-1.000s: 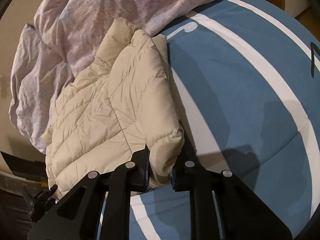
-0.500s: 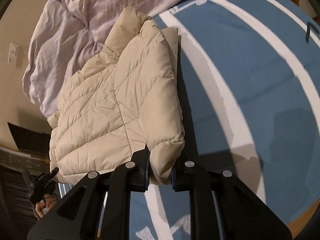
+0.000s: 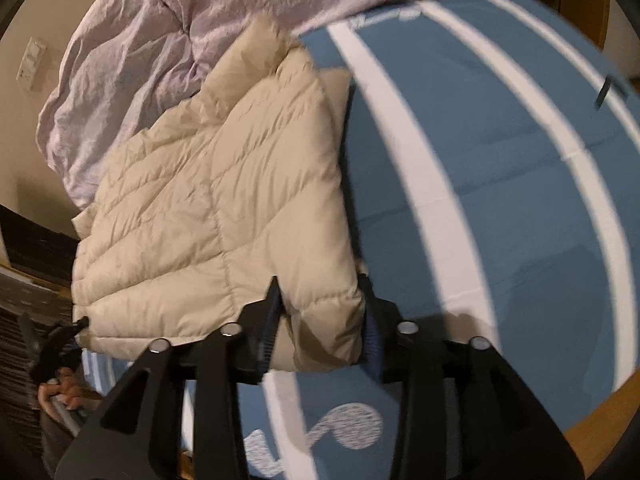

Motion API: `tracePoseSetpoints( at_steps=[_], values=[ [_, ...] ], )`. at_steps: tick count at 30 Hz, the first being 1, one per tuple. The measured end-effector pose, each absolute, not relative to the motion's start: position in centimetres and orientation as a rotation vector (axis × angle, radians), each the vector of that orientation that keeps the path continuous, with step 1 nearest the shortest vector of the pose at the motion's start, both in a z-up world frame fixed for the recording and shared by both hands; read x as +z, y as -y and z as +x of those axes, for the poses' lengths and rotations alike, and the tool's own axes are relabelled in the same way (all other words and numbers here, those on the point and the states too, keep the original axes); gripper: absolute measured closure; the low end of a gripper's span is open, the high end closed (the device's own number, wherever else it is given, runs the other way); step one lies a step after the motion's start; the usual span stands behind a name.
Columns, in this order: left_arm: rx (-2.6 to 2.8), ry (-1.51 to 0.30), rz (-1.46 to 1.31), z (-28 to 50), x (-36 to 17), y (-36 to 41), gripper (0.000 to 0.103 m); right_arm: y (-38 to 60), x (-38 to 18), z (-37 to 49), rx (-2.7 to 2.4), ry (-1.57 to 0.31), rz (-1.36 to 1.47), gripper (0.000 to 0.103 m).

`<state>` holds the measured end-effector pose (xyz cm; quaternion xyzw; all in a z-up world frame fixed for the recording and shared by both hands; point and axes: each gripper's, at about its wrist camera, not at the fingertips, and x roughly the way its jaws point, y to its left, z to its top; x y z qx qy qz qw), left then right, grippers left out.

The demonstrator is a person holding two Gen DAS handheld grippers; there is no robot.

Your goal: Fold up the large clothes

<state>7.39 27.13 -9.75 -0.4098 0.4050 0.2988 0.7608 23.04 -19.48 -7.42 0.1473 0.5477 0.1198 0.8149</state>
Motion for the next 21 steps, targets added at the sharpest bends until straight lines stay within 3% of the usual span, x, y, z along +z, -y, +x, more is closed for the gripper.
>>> tracePoseSetpoints(
  at_steps=[7,21],
  values=[
    [0.675,-0.891,-0.923,7.4,-10.3,-27.3,0.042,19.6,-4.0,23.7,0.223,-1.022,0.222,0.06],
    [0.714,-0.914,-0.891,8.5,-10.5,-26.8,0.033,12.3,-4.1,24.5,0.39,-1.017,0.027,0.06]
  ],
)
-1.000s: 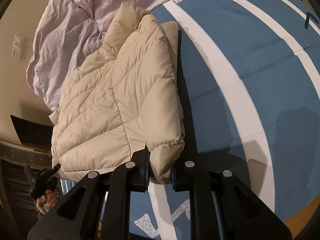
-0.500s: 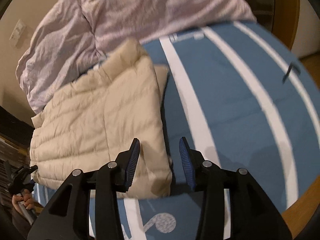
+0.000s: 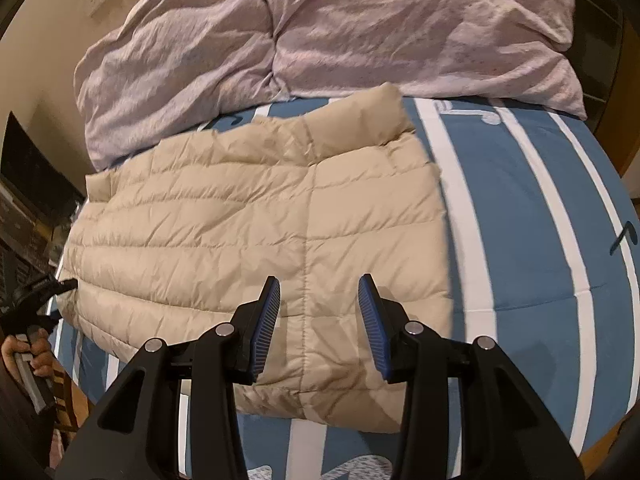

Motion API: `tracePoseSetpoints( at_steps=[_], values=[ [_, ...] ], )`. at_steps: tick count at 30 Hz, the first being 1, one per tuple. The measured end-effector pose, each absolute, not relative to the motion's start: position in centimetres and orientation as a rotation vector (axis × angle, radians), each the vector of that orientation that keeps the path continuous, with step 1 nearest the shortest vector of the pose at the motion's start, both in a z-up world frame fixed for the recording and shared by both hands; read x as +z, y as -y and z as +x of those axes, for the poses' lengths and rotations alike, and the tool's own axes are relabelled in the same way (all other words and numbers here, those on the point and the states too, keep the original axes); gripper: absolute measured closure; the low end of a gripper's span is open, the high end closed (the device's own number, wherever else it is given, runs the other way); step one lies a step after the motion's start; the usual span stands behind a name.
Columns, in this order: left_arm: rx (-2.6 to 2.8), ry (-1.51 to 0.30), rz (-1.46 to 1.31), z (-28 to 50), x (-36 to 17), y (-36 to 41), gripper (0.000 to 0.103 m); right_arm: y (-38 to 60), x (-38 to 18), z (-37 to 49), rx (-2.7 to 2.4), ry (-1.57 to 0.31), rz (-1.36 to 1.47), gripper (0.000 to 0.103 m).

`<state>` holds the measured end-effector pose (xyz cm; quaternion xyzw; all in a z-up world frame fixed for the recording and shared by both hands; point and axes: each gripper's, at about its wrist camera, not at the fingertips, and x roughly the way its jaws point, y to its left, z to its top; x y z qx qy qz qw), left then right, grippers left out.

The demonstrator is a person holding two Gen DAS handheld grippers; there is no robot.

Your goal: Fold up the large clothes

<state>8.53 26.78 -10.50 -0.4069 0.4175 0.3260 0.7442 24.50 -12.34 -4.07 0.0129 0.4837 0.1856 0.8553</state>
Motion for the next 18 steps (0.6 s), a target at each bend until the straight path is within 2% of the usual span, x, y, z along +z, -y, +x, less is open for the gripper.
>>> tracePoseSetpoints(
  at_steps=[18],
  values=[
    [0.717,-0.921,-0.903,9.2,-10.8,-27.0,0.029,9.8,-8.9,23.6,0.351,-1.074,-0.15,0.06]
  ],
)
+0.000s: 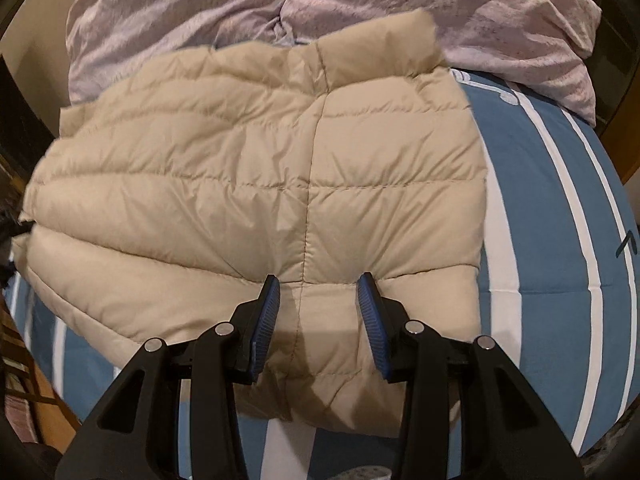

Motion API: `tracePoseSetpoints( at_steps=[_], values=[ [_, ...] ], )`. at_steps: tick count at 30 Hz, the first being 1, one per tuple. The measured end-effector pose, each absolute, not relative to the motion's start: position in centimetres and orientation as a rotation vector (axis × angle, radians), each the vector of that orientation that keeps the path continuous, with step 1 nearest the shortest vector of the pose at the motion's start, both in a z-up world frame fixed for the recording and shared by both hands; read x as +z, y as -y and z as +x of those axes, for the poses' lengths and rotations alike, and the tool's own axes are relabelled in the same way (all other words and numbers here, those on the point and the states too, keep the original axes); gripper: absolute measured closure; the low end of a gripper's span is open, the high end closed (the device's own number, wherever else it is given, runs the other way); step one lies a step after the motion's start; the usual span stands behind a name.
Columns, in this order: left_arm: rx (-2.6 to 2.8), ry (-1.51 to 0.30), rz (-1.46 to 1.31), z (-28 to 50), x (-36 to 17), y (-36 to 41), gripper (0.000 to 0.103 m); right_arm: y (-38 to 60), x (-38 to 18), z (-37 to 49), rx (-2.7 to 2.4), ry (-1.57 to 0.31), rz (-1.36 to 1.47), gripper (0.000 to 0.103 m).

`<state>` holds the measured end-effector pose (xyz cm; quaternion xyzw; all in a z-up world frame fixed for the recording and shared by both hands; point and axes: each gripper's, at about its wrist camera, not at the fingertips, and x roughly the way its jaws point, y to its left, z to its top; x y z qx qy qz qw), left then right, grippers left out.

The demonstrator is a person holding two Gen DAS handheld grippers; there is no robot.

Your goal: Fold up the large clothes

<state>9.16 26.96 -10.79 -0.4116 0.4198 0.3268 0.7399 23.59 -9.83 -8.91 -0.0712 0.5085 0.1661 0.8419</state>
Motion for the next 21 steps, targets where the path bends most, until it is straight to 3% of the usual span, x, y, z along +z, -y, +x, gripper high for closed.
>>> tracePoseSetpoints(
  at_steps=[17,20,21],
  values=[
    [0.7,-0.908,-0.908,9.84,-11.66,-27.14,0.019,9.07,-9.47,23.24,0.343,-1.038,-0.21,0.06],
    [0.694,-0.897,-0.918,9.99,-11.77,-27.1,0.02,9.13,-9.45,23.18,0.342,-1.039,-0.208,0.06],
    [0.684,-0.886,-0.93,10.02,-11.75,-27.09,0.024,9.18,-9.44,23.19,0.342,-1.039,-0.209,0.06]
  ],
)
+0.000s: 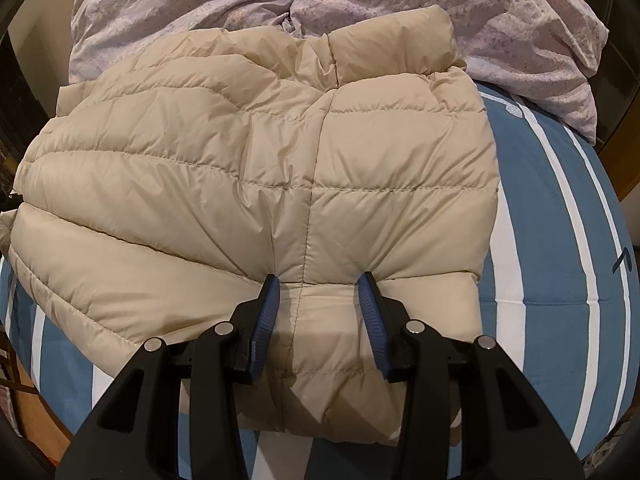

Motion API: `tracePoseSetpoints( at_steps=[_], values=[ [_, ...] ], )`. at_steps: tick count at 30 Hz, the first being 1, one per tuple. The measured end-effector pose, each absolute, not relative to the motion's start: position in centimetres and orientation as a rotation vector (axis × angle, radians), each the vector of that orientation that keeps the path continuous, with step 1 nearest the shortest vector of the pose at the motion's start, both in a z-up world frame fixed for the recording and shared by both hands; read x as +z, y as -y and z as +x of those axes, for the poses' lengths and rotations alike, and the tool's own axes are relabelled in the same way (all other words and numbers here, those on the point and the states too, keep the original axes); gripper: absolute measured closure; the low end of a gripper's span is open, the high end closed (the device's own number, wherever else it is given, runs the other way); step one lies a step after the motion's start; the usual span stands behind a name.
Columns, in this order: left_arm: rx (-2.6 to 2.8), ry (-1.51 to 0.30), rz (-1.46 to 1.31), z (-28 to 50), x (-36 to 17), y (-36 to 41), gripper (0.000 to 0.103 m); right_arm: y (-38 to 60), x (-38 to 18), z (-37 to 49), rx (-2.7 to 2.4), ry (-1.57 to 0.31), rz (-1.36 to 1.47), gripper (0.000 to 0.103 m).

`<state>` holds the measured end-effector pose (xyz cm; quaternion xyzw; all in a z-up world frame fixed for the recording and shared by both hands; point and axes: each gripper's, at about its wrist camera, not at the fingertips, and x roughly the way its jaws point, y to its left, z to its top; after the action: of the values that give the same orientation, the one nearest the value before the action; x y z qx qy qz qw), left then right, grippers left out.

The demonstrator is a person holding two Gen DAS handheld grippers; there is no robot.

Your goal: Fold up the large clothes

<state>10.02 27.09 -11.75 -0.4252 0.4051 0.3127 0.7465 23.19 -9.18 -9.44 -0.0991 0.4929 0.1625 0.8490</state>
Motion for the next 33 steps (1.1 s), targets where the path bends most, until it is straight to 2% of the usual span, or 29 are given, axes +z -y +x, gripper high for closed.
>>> tracePoseSetpoints(
  at_steps=[1,2,5,7,10,24,33],
  values=[
    [0.672,-0.879,-0.94,10.0,-11.7,-27.1,0.034,9.2,-9.4,23.2,0.343,-1.038,-0.21,0.06],
    [0.658,-0.872,-0.952,10.0,-11.7,-27.0,0.037,9.3,-9.4,23.2,0.344,-1.038,-0.209,0.06],
    [0.647,-0.858,-0.942,10.2,-11.3,-26.7,0.058,9.2,-9.4,23.3,0.344,-1.038,-0.205,0.06],
    [0.627,-0.837,-0.945,10.0,-10.9,-26.6,0.075,9.3,-9.4,23.3,0.344,-1.037,-0.203,0.06],
    [0.599,-0.811,-0.942,9.8,-9.9,-26.2,0.086,9.2,-9.4,23.3,0.344,-1.033,-0.203,0.059],
    [0.319,-0.634,-0.863,13.2,-0.2,-20.0,0.089,9.4,-9.4,23.2,0.353,-1.038,-0.184,0.059],
    [0.128,-0.644,-0.783,17.1,3.0,-12.9,0.089,9.7,-9.5,23.1,0.362,-1.041,-0.162,0.059]
  ],
)
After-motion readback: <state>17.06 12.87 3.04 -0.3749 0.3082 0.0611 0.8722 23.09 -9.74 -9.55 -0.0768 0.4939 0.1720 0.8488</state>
